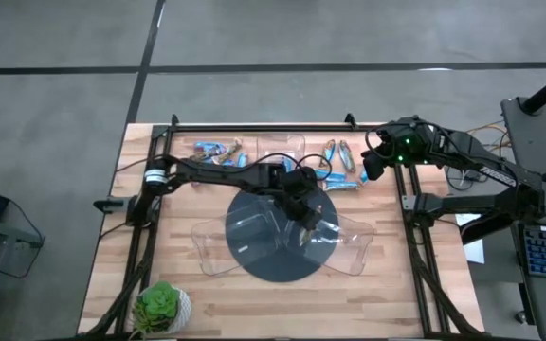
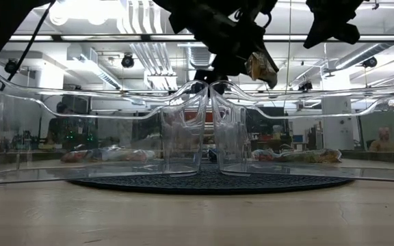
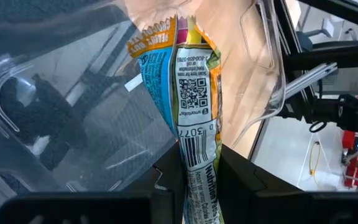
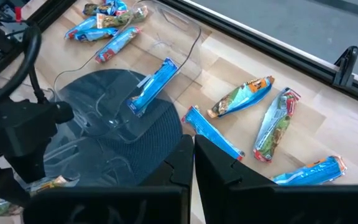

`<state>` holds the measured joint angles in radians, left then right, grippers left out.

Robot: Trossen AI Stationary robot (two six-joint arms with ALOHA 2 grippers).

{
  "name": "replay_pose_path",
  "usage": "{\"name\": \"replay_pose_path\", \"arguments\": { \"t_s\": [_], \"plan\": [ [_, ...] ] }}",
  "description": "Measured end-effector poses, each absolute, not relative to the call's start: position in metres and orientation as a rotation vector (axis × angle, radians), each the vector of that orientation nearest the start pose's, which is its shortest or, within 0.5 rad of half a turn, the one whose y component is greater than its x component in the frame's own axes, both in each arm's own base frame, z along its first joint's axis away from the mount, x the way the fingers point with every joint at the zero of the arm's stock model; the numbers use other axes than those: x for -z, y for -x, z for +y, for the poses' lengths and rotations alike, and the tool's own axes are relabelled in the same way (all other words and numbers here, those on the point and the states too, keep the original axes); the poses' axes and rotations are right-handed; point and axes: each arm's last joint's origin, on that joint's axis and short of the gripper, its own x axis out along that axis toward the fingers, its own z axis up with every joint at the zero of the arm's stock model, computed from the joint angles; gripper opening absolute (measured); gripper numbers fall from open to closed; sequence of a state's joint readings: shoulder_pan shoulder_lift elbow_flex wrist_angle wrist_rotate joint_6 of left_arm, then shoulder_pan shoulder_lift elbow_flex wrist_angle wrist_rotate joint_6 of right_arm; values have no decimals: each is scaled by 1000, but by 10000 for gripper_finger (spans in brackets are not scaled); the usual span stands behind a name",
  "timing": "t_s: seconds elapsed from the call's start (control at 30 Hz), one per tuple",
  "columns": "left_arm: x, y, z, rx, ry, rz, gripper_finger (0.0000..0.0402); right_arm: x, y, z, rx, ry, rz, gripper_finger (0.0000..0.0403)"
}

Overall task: Pick and place Granola Bars by type
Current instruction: Put the yellow granola bar into the right transparent bin

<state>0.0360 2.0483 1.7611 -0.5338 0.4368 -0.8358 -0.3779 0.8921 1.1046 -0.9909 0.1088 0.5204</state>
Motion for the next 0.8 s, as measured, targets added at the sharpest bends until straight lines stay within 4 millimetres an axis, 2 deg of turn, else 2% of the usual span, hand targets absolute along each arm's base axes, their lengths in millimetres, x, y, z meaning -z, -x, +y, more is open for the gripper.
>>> {"name": "replay_pose_path", "arguments": {
  "t_s": [0.37, 0.8],
  "plan": [
    [-256, -456, 4, -2, 1002, 944, 65, -351, -138, -58, 657, -590, 646, 8],
    [-256, -455, 2, 44, 1051, 983, 139, -351, -138, -58, 661, -588, 645, 8]
  ]
}}
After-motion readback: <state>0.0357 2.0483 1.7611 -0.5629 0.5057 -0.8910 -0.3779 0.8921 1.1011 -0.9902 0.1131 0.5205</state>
